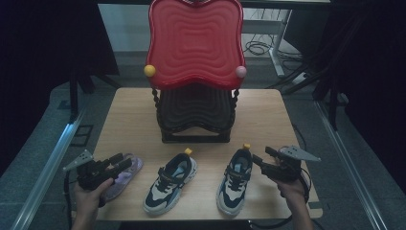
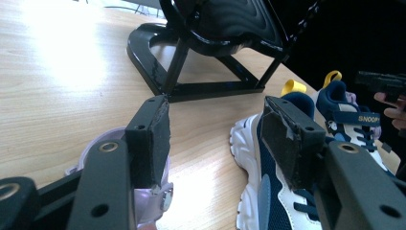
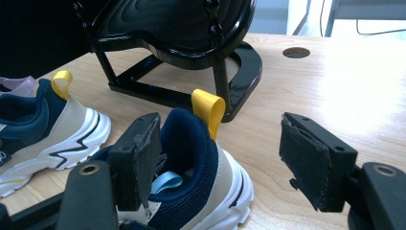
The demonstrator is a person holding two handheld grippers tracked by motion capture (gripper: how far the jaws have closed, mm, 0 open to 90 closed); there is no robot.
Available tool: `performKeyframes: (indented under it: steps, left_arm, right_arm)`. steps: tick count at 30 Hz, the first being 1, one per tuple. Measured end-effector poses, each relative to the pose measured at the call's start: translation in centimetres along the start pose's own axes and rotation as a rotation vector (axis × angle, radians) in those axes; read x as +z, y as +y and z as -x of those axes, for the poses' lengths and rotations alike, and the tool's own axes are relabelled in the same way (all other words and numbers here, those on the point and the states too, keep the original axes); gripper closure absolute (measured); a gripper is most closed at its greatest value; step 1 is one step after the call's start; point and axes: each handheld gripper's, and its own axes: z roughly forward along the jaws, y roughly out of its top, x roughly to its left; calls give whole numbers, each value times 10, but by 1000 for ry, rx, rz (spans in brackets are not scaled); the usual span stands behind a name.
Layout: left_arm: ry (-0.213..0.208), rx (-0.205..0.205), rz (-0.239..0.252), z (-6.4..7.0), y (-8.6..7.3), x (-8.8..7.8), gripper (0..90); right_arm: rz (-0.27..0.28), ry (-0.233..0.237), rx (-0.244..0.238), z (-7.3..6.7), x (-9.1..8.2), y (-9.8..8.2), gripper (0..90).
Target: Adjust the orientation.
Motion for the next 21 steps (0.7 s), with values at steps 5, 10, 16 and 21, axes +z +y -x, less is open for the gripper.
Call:
performKeyframes:
  steps: [5,10,16,21]
  left_arm:
    - [9,9,-11,-3,2,-4,425]
    - [-12,16,-35,-9,2,0,422]
    - [-45,60,-54,2,7,3,421]
    - [-31,95,-52,17,8,-4,424]
  right_arm:
    - [-10,-16,-14,2,1,1,313]
    - [-4,-32,-19,1,-1,4,313]
    - [8,-25,-61,-8,-8,10,326]
    - [32,25,-40,-12,-10,11,324]
